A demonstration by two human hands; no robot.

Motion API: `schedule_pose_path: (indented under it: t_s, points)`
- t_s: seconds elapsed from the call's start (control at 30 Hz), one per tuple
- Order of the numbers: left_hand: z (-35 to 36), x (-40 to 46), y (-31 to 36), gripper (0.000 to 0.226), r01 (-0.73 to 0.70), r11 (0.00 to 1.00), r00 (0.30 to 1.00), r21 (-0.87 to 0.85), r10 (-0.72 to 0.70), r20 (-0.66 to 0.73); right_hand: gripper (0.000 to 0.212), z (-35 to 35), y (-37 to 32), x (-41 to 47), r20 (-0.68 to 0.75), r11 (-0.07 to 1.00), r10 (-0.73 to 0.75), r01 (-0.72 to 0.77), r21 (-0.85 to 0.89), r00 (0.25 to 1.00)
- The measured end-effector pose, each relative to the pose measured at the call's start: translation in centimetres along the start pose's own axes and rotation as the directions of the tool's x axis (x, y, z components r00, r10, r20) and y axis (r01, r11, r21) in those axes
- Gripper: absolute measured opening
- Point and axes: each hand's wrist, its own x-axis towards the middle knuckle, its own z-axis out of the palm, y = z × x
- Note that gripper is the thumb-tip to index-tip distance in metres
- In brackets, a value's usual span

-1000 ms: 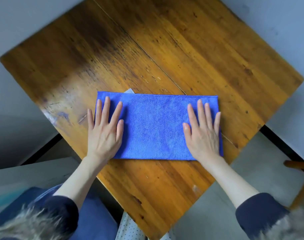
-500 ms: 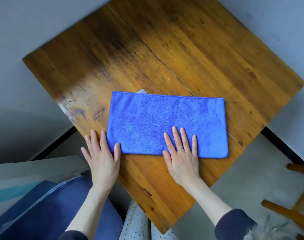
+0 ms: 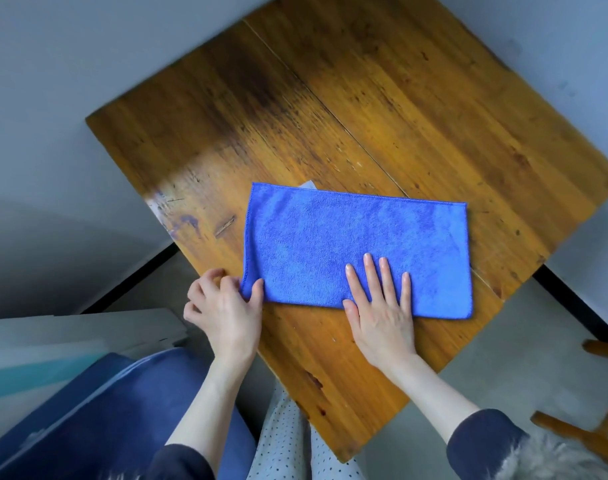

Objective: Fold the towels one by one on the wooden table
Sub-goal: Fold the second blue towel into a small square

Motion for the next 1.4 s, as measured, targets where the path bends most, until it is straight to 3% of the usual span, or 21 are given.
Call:
schedule_pose_path:
  t_s: [0.13,0.23,0.33,0.4,0.5,0.57,0.67,0.83,0.97,1.07,1.2,1.3,1.4]
  points:
    - [-1.4,1.8,0.3,0.019,-0.011,0.968,0.999,-0.249,0.024,0.048,0.055,-0.5,-1.2,0.9,0.007,1.000,0.013,-0.013,-0.001,1.000]
    - [-2.5,4.2,1.0,0.020,0.102,0.890,0.993,-0.445,-0.065,0.098,0.056,-0.9,-3.1,2.7,0.003,0.998,0.052,-0.052,0.046,0.999]
    - [-3.5,7.1,1.5,0.042,0.357,0.783,0.931,-0.510,-0.256,0.259,0.058,-1.1,-4.4,4.3,0.042,0.996,0.055,-0.058,0.062,0.998]
    - [-4.0,8.0,1.6,0.033,0.467,0.670,0.880,-0.577,-0.288,0.379,0.058,-1.3,-4.4,4.8,0.064,0.996,0.039,-0.044,0.080,0.997]
    - [-4.7,8.0,2.0,0.021,0.514,0.589,0.852,-0.624,-0.265,0.451,0.058,-1.7,-3.4,4.9,0.102,0.988,-0.030,0.014,0.152,0.994]
    - [-5.3,7.5,2.4,0.019,0.499,0.561,0.860,-0.660,-0.231,0.455,0.055,-2.4,-2.6,4.8,0.083,0.941,-0.061,0.030,0.336,0.995]
    - [-6.2,6.4,4.0,0.024,0.439,0.545,0.894,-0.714,-0.182,0.410,0.042,-4.1,-1.1,3.8,-0.010,0.745,0.072,-0.047,0.665,0.997]
    - [-7.5,3.1,9.8,0.030,0.174,0.599,0.962,-0.782,0.068,0.266,0.032,-5.6,3.1,1.6,-0.029,0.617,0.289,-0.163,0.770,0.957]
    - [-6.0,-0.2,14.7,0.027,-0.096,0.698,0.946,-0.710,0.287,0.154,0.027,-5.5,6.0,0.8,0.098,0.363,0.402,-0.257,0.896,0.910]
    - [-2.8,-2.9,17.3,0.031,-0.241,0.734,0.894,-0.635,0.423,0.150,0.025,-4.7,7.8,0.8,0.276,0.061,0.463,-0.341,0.938,0.842]
    - [2.1,-5.3,18.3,0.036,-0.303,0.793,0.788,-0.528,0.520,0.330,0.026,-4.0,9.1,0.4,0.400,-0.155,0.498,-0.375,0.914,0.770]
    - [4.1,-6.2,18.0,0.041,-0.309,0.818,0.731,-0.486,0.531,0.429,0.028,-4.1,9.3,0.5,0.459,-0.250,0.455,-0.386,0.888,0.763]
    - [4.2,-6.3,17.6,0.042,-0.373,0.768,0.644,-0.520,0.618,0.451,0.028,-4.5,9.9,1.5,0.462,-0.225,0.411,-0.403,0.887,0.786]
